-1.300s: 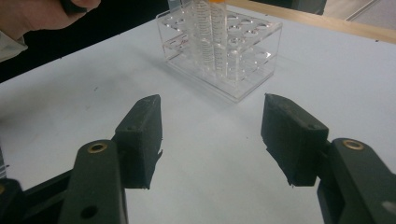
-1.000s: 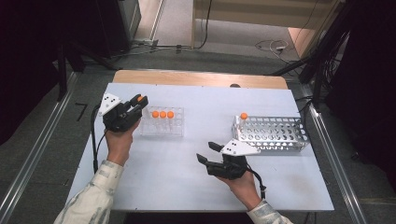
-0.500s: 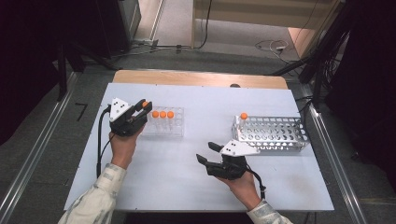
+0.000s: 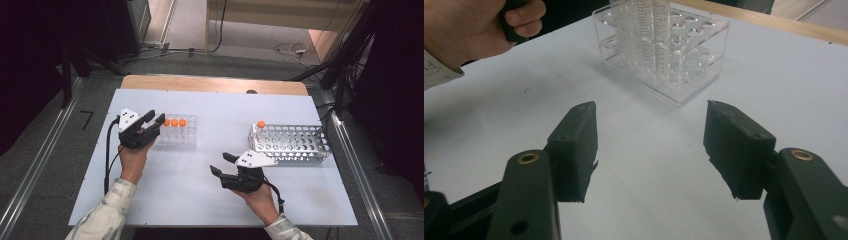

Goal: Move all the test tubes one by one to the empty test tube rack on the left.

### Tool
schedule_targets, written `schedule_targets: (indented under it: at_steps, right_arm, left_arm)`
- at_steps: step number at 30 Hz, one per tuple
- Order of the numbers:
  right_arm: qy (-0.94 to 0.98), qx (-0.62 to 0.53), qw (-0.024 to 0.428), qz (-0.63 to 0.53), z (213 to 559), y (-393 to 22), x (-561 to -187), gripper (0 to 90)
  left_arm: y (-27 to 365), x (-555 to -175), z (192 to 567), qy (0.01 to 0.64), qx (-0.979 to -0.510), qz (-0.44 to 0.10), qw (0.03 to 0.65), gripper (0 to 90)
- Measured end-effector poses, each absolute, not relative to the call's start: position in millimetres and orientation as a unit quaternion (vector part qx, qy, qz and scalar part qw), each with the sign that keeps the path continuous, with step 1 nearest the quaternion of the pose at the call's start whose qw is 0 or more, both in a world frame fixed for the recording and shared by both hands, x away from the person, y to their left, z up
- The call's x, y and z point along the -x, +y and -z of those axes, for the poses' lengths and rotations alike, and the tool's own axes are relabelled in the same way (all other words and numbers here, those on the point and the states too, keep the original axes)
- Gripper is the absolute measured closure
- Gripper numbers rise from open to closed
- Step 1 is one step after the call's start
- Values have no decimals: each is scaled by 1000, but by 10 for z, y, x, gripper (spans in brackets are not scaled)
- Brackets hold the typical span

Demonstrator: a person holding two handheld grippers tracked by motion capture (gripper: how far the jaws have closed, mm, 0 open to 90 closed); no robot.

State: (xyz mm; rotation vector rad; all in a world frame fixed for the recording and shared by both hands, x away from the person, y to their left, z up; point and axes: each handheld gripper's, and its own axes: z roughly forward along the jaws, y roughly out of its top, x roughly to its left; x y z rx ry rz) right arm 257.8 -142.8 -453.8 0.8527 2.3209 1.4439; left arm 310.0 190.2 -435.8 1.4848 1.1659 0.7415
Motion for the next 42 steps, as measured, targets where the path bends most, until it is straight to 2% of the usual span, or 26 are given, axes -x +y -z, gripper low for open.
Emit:
schedule_targets:
  at_steps: [5,9,19,25,36,42]
  right_arm:
    - [803,-295,139,-500,4539,-1431,-2580,371]
    - [803,-295,141,-499,4540,-1436,-2582,372]
    - [798,-305,148,-499,4528,-1499,-2608,372]
    - [791,-316,158,-499,4517,-1573,-2652,372]
    - [771,-350,209,-489,4492,-1826,-2797,374]
    - [758,-370,229,-485,4481,-1968,-2871,376]
  left_arm:
    - [1930,-3050,4374,497,-611,-301,537,521]
    - [1950,-2981,4377,509,-605,-279,545,456]
    - [1904,-2727,4313,501,-610,-264,554,325]
    - [1852,-2597,4382,495,-623,-252,551,298]
    - [1713,-2486,4534,477,-650,-246,539,232]
    - [1665,-2453,4585,468,-664,-238,532,229]
